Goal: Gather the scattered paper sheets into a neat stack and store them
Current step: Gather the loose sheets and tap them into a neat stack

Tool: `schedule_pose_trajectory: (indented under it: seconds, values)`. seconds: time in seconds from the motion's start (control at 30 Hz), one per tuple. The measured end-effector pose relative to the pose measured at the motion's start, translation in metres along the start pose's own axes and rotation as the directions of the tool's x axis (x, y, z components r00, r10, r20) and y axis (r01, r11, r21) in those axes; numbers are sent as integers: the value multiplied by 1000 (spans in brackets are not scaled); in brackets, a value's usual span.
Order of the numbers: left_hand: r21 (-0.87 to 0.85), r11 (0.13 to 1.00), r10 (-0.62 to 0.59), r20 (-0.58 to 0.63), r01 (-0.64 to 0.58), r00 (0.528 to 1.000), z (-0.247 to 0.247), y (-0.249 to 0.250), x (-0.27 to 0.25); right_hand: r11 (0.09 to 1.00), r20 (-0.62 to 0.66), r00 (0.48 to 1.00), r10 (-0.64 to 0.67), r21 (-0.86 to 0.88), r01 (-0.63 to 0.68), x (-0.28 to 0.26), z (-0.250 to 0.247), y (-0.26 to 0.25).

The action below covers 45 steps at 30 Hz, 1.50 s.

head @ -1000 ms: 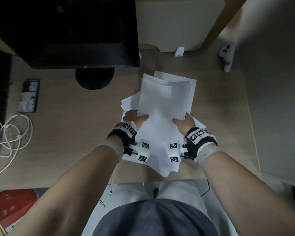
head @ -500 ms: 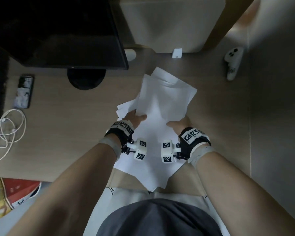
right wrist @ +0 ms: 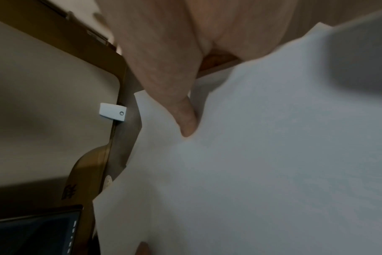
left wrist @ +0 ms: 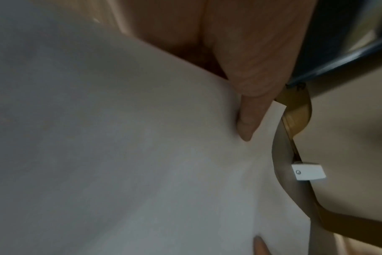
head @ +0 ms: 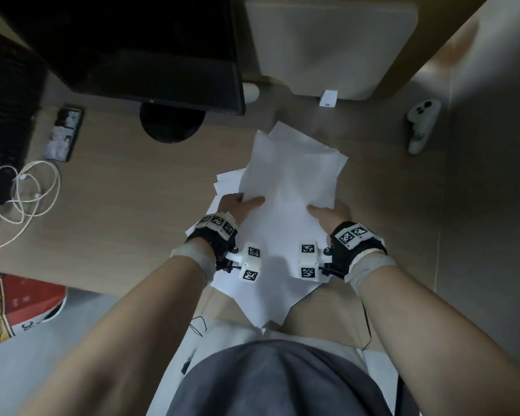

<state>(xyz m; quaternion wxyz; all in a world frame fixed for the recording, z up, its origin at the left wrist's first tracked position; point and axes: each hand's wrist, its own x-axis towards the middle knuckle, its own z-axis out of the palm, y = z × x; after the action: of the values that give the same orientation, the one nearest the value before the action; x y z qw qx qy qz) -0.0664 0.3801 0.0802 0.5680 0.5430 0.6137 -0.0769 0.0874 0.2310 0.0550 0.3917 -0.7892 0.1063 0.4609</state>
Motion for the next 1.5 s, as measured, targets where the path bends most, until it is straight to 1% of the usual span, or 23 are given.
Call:
schedule_pose_trajectory:
  seconds: [0.1, 0.13, 0.23, 0.33, 0.4, 0.47, 0.53, 0.67, 0.73, 0.9, 0.97, 1.03, 1.1, 1.13, 1.2, 1.27, 1.3, 1.37, 1.47, 1.5]
  values:
    - [-131, 989, -70, -10, 68, 998, -11, -25, -13, 999, 1, 999, -49, -3, 49, -21, 3, -3]
    - [-144, 986, -90, -2, 89, 996, -15, -34, -18, 997, -1, 997, -72, -24, 72, -29, 5, -2]
    - [-112, 986, -122, 45, 127, 991, -22, -68, -28, 988, -11, 991, -133, -86, 132, -44, 13, 11]
    - [-63, 985, -158, 71, 163, 985, -26, -97, -38, 963, 20, 979, -203, -178, 203, -62, 24, 21]
    - [-3, 976, -215, 94, 216, 972, -29, -110, -48, 952, 36, 978, -207, -224, 210, -70, 29, 29]
    - [21, 979, -205, 136, 204, 969, -30, -121, -52, 944, 48, 980, -192, -263, 197, -72, 31, 40]
    - [43, 986, -165, 146, 161, 975, -32, -123, -53, 947, 48, 983, -175, -266, 181, -67, 31, 48]
    - [85, 990, -119, 117, 109, 986, -36, -115, -49, 951, 34, 984, -173, -255, 176, -76, 29, 33]
    - [118, 988, -116, 112, 103, 987, -34, -108, -44, 949, 34, 984, -172, -263, 175, -71, 28, 22]
    - [185, 972, -164, 108, 143, 980, -20, -86, -33, 912, 21, 990, -140, -387, 137, -37, 33, 6]
    - [199, 964, -206, 137, 177, 969, -10, -78, -31, 860, 9, 992, -127, -497, 114, -25, 29, 1]
    - [213, 952, -266, 216, 221, 939, -1, -71, -32, 775, -11, 994, -113, -626, 82, -14, 25, -6]
    - [233, 939, -311, 264, 252, 913, 5, -65, -33, 743, -42, 996, -85, -669, 35, -9, 24, -13]
    - [264, 933, -309, 247, 243, 918, 8, -64, -30, 720, -70, 996, -51, -694, -12, -5, 25, -16]
    - [388, 907, -241, 159, 164, 957, 10, -62, -26, 667, -101, 995, 27, -739, -93, -2, 26, -23]
    - [438, 892, -158, 67, 113, 985, 9, -56, -27, 656, -89, 994, 64, -747, -109, 4, 27, -27]
    - [432, 896, -130, 28, 106, 991, 10, -51, -27, 649, -65, 995, 77, -754, -100, 7, 28, -26]
    - [347, 927, -145, -17, 142, 989, 10, -45, -26, 628, -22, 996, 89, -775, -73, 9, 30, -27]
    - [202, 958, -202, -40, 205, 979, 7, -42, -19, 662, -48, 993, 108, -742, -108, 10, 29, -23]
    - [181, 960, -208, -40, 212, 977, 7, -42, -16, 676, -47, 992, 113, -728, -112, 8, 29, -24]
